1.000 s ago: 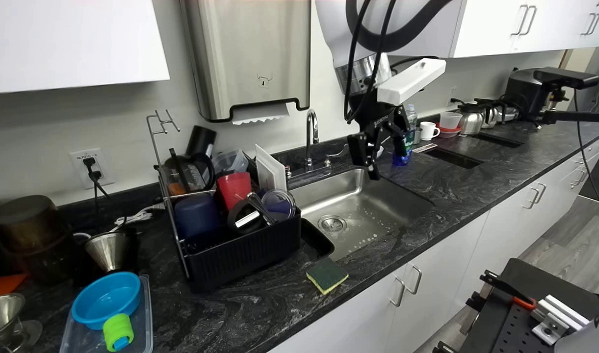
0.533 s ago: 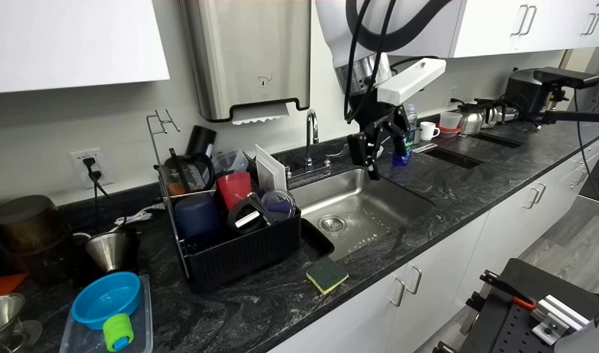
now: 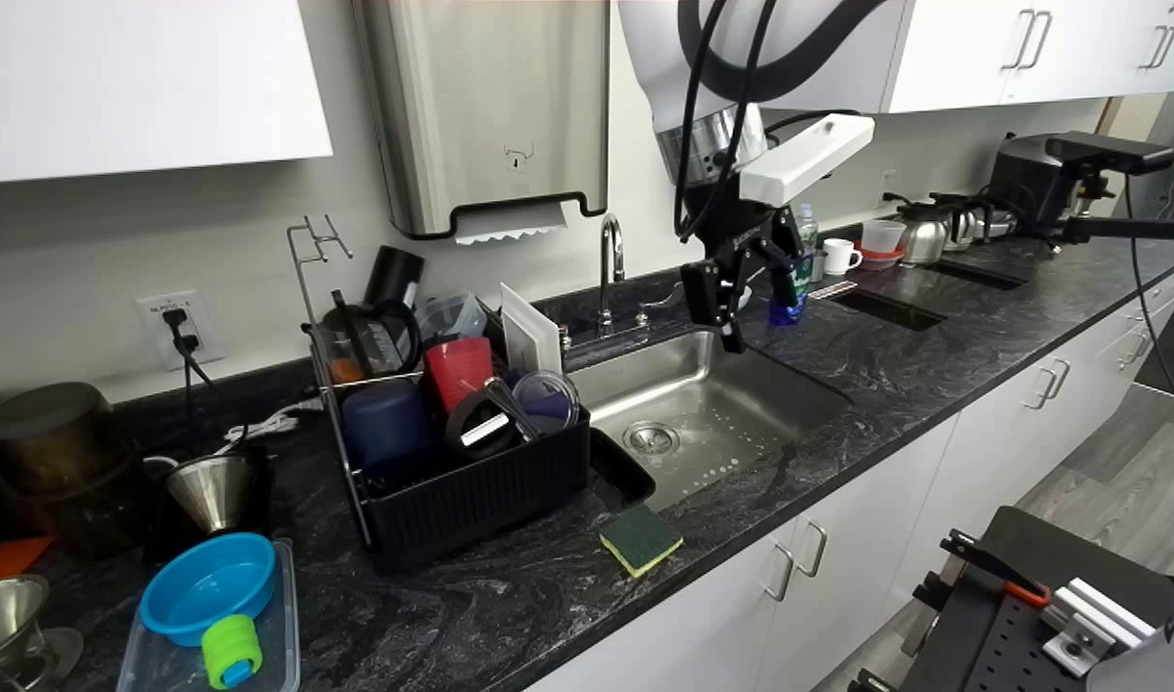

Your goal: Remove the butter knife from the dish rack and put it inside the black bowl in the sink

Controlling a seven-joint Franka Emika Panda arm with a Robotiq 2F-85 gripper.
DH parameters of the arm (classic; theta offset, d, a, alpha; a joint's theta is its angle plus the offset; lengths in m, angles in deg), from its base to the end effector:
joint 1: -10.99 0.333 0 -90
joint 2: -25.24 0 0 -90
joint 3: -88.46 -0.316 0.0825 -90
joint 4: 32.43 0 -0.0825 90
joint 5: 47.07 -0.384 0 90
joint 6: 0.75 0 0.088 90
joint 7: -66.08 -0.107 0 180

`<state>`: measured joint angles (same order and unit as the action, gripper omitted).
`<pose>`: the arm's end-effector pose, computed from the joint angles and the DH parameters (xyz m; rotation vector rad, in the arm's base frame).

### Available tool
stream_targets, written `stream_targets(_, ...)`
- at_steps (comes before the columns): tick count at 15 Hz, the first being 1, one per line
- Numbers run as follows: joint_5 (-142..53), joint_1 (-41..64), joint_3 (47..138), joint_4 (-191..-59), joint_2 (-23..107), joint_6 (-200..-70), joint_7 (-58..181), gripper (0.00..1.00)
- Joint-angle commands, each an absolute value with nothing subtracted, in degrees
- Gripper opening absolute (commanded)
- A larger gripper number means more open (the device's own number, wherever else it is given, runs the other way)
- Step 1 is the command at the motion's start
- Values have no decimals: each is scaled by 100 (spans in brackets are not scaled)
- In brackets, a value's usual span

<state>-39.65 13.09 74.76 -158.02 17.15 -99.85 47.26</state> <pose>0.4514 0.1174 0.4232 2.8708 -0.0272 -0.3837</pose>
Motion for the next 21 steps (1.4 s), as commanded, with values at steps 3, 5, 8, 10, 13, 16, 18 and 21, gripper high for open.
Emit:
stream_targets(3, -3945, 1483, 7641, -15793, 1724, -9972, 4706, 100)
stream_targets(5, -3945, 1483, 7641, -15793, 1724, -9972, 4706, 100)
stream_targets(8, -3945, 1483, 7641, -15793, 1724, -9972, 4706, 100)
stream_targets(10, -4110, 1515, 7707, -15889, 1683, -10172, 4893, 100)
stream_targets(13, -4524, 1585, 7841, -15994, 1664, -10557, 5327, 100)
stream_targets(16, -4887, 1621, 7966, -16096, 1654, -10925, 5922, 100)
stream_targets(18, -5049, 1634, 8038, -16178, 1644, -11212, 6414, 100)
stream_targets(21, -5326, 1644, 8148, -16300, 1658, -11607, 7188, 100)
